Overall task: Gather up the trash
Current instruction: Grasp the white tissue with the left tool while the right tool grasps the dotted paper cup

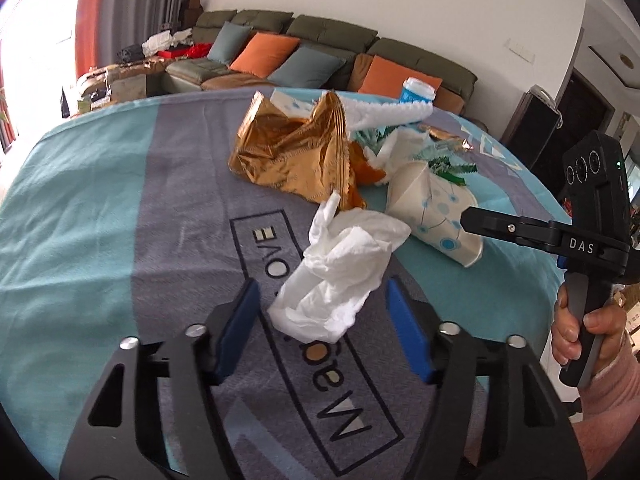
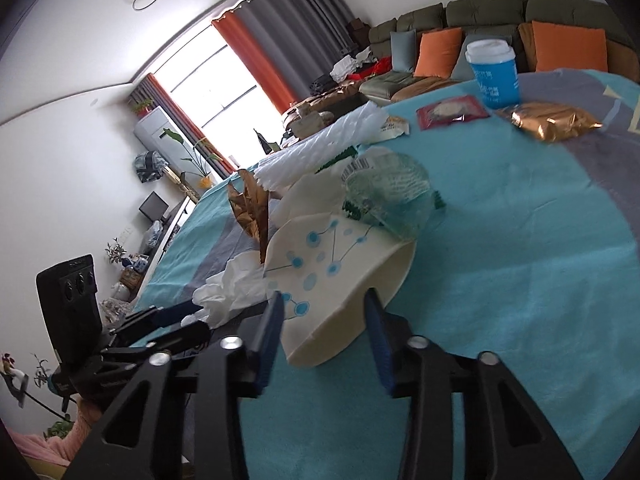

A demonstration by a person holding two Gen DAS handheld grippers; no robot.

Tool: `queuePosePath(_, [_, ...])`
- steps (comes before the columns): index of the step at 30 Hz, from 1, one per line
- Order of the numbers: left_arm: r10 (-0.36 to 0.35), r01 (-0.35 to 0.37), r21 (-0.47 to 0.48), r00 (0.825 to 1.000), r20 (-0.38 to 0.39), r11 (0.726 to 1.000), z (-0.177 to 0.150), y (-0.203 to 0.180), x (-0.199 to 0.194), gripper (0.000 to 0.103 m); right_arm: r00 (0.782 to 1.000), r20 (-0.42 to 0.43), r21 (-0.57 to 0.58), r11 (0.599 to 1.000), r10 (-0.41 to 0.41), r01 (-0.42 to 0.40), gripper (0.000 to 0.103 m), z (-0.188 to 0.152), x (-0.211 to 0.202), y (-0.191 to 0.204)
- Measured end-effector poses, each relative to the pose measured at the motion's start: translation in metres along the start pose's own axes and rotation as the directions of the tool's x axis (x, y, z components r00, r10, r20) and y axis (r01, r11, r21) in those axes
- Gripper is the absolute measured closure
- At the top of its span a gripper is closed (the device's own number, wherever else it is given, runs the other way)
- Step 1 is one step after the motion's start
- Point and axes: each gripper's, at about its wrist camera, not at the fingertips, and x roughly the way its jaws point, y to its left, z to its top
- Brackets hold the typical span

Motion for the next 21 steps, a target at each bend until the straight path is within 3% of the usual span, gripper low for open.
queuePosePath(6, [-0.016,0.016,-0.006,1.0,-0.017,1.0,0.0,-0.001,0.006,0.075,0.999,-0.005,0.012,0.999,0.034,-0.034,0.089,-0.004,0.001,0.005])
queuePosePath(12, [-0.027,0.026,-0.016,1.0,-0.016,1.0,-0.001,0.0,0.006,0.096,0.998,-0.006,-0.007,0.998,0.057,-0.057,0.098,-0.005,-0.002,0.012])
queuePosePath(21, [-0.058,0.058,0.008,0.995,0.078,0.998,-0.007,-0.001,-0.032,0.098,0.994,0.008,-0.099,0.99,0.106,-0.105,0.1,-0.004,-0.012,0.04])
